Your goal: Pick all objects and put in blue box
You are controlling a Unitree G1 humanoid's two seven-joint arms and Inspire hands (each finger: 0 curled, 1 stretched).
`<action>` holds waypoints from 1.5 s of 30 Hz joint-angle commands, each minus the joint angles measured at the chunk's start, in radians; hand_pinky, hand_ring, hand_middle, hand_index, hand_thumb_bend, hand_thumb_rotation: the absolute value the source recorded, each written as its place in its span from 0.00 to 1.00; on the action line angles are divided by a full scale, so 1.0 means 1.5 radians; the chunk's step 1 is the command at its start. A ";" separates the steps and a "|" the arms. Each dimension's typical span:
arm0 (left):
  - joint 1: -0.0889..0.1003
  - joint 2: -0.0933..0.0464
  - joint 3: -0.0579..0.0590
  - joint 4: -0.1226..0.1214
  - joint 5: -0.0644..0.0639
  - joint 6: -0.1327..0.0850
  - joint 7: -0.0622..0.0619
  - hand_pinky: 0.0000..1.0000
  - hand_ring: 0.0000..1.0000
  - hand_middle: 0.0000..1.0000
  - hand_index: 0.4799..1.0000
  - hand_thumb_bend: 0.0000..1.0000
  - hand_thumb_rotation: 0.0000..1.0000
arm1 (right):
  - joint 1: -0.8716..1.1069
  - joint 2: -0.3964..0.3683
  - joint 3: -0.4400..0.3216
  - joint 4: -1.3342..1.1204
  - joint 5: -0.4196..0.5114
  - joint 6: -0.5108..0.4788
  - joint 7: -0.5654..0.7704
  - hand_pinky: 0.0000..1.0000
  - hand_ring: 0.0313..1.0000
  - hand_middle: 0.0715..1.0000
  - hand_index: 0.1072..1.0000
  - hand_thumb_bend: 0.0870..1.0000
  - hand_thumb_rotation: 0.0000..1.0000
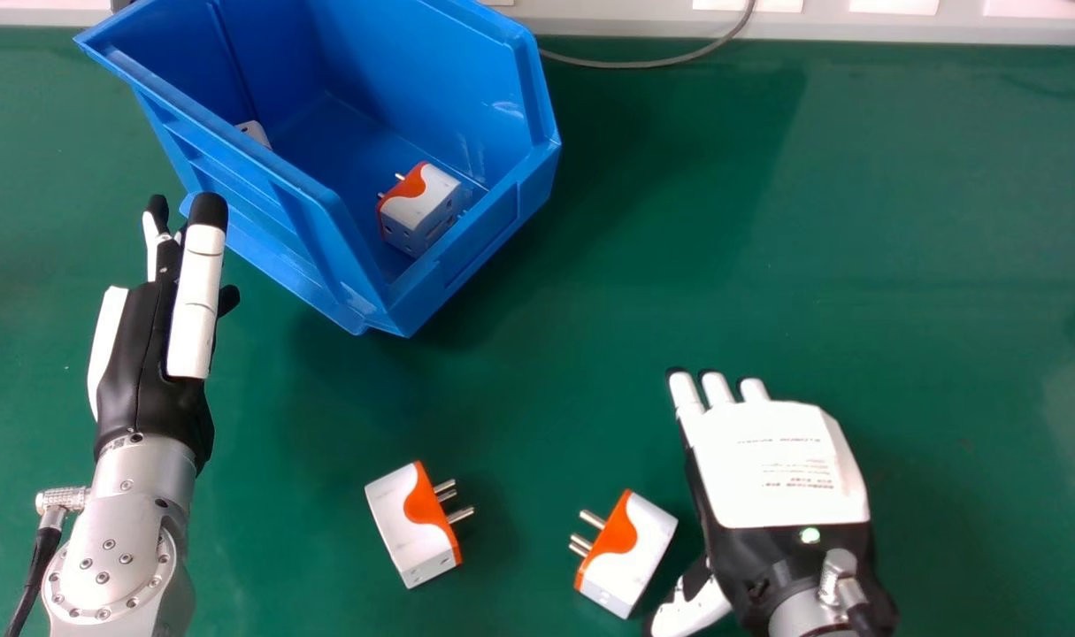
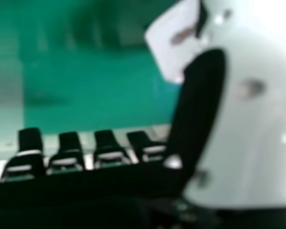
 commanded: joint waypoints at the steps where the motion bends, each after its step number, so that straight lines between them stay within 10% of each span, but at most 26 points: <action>1: -0.005 0.008 0.002 -0.036 0.002 0.002 0.003 0.93 0.97 1.00 1.00 0.78 1.00 | 0.083 0.144 0.239 -0.014 -0.068 -0.002 -0.046 0.86 0.94 0.95 0.96 0.88 0.30; 45: -0.002 0.017 0.000 -0.036 0.011 -0.004 -0.003 0.94 0.98 1.00 1.00 0.76 1.00 | 0.054 0.168 0.250 0.040 -0.043 -0.002 -0.055 0.86 0.93 0.94 0.96 0.94 0.39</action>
